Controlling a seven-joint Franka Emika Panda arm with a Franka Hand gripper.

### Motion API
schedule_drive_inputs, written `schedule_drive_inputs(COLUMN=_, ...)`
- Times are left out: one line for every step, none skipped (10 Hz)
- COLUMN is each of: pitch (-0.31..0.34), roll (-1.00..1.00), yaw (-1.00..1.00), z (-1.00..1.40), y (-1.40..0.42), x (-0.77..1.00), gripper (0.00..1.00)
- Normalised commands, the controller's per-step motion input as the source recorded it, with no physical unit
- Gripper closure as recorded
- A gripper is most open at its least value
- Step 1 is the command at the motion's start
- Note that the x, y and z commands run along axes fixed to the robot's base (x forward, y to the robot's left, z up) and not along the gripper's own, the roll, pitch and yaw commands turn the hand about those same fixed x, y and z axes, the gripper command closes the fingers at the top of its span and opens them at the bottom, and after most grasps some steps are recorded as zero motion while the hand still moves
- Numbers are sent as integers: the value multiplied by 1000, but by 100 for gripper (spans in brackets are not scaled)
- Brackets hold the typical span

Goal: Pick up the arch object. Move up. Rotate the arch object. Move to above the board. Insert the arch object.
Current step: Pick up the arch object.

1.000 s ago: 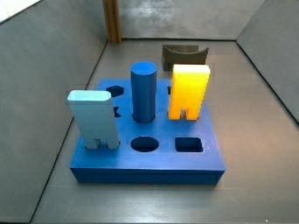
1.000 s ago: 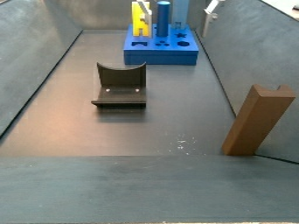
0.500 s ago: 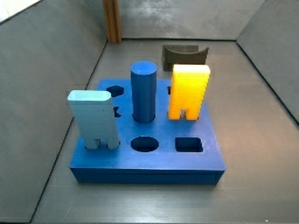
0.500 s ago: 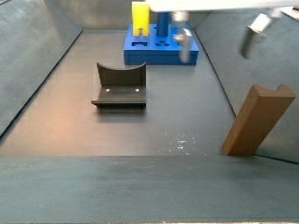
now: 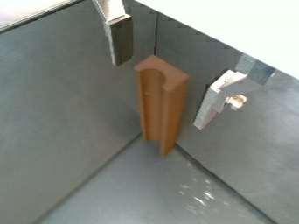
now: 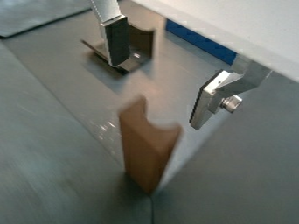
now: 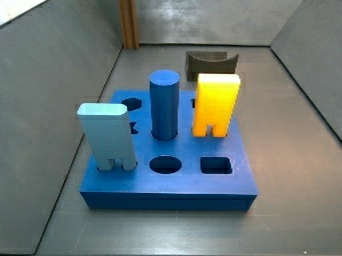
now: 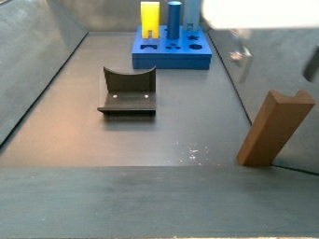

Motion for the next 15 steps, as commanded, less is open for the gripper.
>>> schedule_drive_inputs(pitch=-59, roll=0, yaw=-306, z=-223, y=154, x=-417, gripper=0)
schedule_drive_inputs(pitch=-106, roll=-49, yaw=-74, z=-254, y=163, x=-231, gripper=0)
schedule_drive_inputs(pitch=-147, roll=-136, yaw=0, z=-171, y=140, x=0, gripper=0)
schedule_drive_inputs(pitch=-209, roll=-153, yaw=86, z=-329, y=234, x=0, gripper=0)
schedule_drive_inputs(pitch=-197, roll=-144, yaw=217, z=-377, y=206, x=6, gripper=0)
schedule_drive_inputs(pitch=-124, roll=-103, yaw=117, z=-309, y=91, x=54, gripper=0)
schedule_drive_inputs(pitch=-11, roll=-63, yaw=0, z=0, y=51, x=0, gripper=0)
schedule_drive_inputs(pitch=0, roll=-9, yaw=0, z=0, y=0, x=0, gripper=0)
schedule_drive_inputs(pitch=0, roll=-6, yaw=71, z=-71, y=94, x=0, gripper=0)
schedule_drive_inputs(pitch=10, roll=0, yaw=83, z=-283, y=157, x=100, gripper=0)
schedule_drive_inputs(pitch=3, roll=-1, yaw=106, z=-291, y=157, x=100, gripper=0)
schedule_drive_inputs(pitch=4, roll=0, yaw=0, z=0, y=0, x=0, gripper=0)
schedule_drive_inputs(pitch=0, roll=0, yaw=0, z=0, y=0, x=0, gripper=100)
schedule_drive_inputs(pitch=0, roll=0, yaw=0, z=0, y=0, x=0, gripper=100)
schedule_drive_inputs(pitch=0, roll=0, yaw=0, z=0, y=0, x=0, gripper=100)
